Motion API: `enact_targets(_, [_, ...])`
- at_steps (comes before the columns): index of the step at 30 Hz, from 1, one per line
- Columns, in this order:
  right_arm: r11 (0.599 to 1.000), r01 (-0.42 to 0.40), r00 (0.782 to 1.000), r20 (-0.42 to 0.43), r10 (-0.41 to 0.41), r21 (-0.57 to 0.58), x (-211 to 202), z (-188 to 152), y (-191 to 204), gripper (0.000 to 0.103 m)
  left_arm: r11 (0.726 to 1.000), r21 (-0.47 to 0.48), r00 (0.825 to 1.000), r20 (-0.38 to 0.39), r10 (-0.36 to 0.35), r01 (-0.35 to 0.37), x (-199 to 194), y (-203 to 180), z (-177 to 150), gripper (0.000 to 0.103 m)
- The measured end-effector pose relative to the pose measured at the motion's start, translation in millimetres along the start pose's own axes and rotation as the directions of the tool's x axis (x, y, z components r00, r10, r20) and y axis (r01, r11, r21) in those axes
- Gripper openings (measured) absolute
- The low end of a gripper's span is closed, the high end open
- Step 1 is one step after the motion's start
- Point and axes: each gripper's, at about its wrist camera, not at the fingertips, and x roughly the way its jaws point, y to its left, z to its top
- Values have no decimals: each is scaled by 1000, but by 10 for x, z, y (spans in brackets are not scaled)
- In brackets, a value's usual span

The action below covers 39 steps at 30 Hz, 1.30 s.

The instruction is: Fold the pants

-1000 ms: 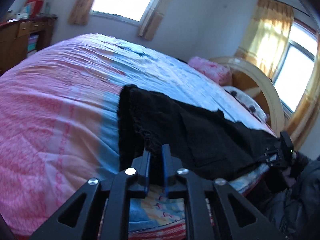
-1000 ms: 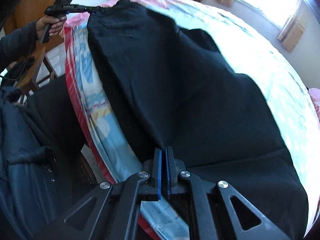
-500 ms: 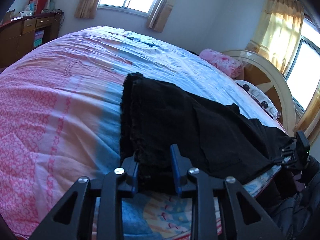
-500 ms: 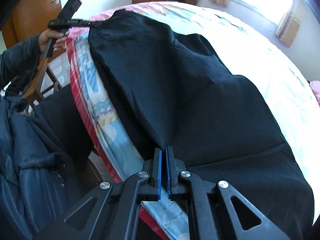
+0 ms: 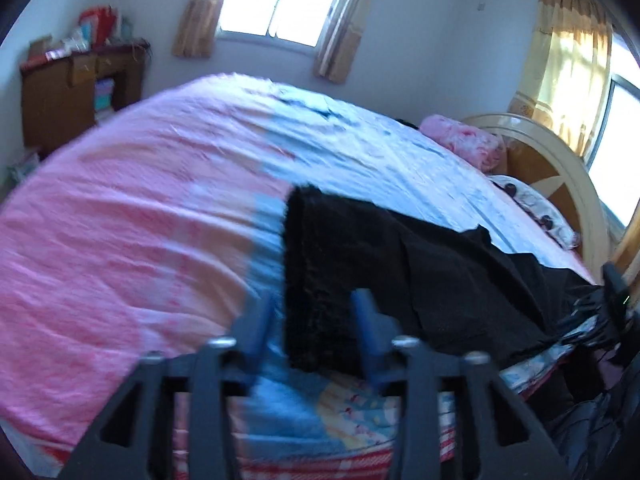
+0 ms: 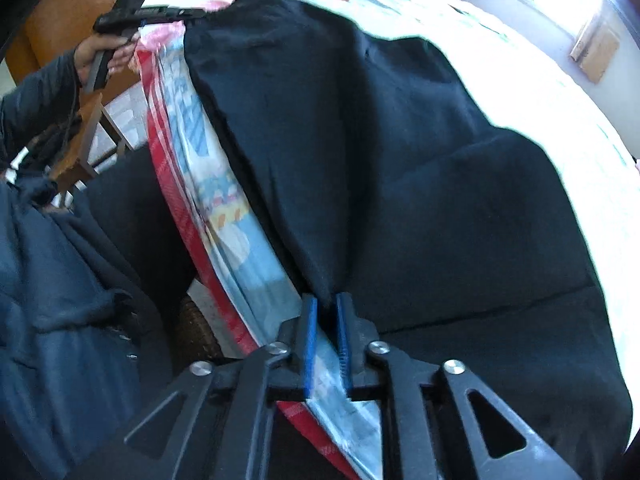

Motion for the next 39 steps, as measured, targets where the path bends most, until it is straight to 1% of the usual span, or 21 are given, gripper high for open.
enact_targets(1, [1000, -26, 999, 25, 25, 15, -92, 36, -52, 47, 999, 10, 999, 20, 30, -30, -83, -28, 19, 63])
enact_targets(2, [998, -56, 996, 65, 53, 41, -200, 97, -127, 51, 1000, 19, 999, 36, 16, -17, -142, -74, 39, 63])
enact_targets(5, [989, -100, 985, 151, 84, 105, -343, 315, -327, 51, 998, 61, 997, 66, -34, 30, -199, -330, 111, 67])
enact_targets(7, [976, -129, 972, 217, 90, 176, -363, 528, -512, 51, 990, 118, 994, 72, -83, 75, -133, -634, 156, 68])
enact_targets(9, [945, -164, 961, 264, 88, 284, -280, 796, -761, 51, 981, 165, 993, 46, -109, 100, 1, -923, 159, 68])
enact_targets(11, [912, -201, 953, 289, 97, 356, -161, 1039, -942, 51, 968, 209, 989, 11, -145, 140, 169, -1211, 125, 68])
enact_targets(15, [835, -269, 948, 286, 142, 479, 228, 1441, -1232, 51, 932, 315, 984, -64, -168, 179, 552, -1799, -8, 68])
enact_targets(18, [770, -343, 934, 284, 218, 538, 502, 1613, -1379, 50, 915, 334, 972, -132, -194, 228, 786, -2062, -135, 68])
enact_targets(20, [748, -379, 922, 291, 255, 545, 611, 1694, -1417, 50, 906, 354, 969, -164, -183, 231, 890, -2148, -222, 68])
enact_targets(22, [742, -381, 922, 282, 264, 551, 687, 1755, -1454, 50, 906, 349, 963, -204, -176, 240, 987, -2167, -309, 68])
enact_targets(24, [728, -395, 918, 275, 286, 561, 780, 1790, -1512, 46, 908, 341, 959, -223, -172, 242, 1045, -2156, -370, 68])
enact_targets(26, [704, -428, 903, 286, 319, 567, 845, 1787, -1552, 27, 908, 339, 959, -223, -176, 246, 1054, -2152, -393, 68])
enact_targets(28, [711, -424, 905, 286, 314, 561, 882, 1791, -1574, 14, 907, 333, 956, -224, -188, 257, 1035, -2143, -394, 69])
enact_targets(30, [733, -405, 912, 298, 281, 547, 854, 1789, -1577, 8, 909, 323, 954, -226, -197, 264, 1039, -2132, -387, 69])
enact_targets(32, [765, -353, 928, 307, 211, 539, 799, 1785, -1597, 7, 909, 320, 953, -225, -202, 268, 1026, -2131, -389, 69])
enact_targets(33, [765, -340, 931, 313, 189, 547, 805, 1778, -1635, 7, 908, 322, 954, -223, -201, 267, 1025, -2132, -393, 69])
enact_targets(35, [742, -330, 937, 296, 185, 583, 909, 1767, -1709, 7, 907, 325, 954, -221, -201, 266, 1010, -2151, -411, 72])
enact_targets(36, [755, -312, 943, 284, 173, 576, 955, 1779, -1702, 7, 908, 327, 955, -221, -196, 262, 1009, -2165, -413, 72])
enact_targets(37, [782, -276, 952, 271, 143, 559, 987, 1792, -1671, 7, 909, 328, 956, -223, -190, 257, 1006, -2180, -407, 72])
enact_targets(38, [789, -263, 955, 268, 130, 555, 1021, 1795, -1655, 7, 911, 326, 955, -229, -185, 255, 1008, -2196, -388, 72])
enact_targets(39, [769, -295, 947, 282, 156, 567, 1049, 1775, -1677, 7, 912, 323, 955, -235, -182, 254, 999, -2208, -373, 72])
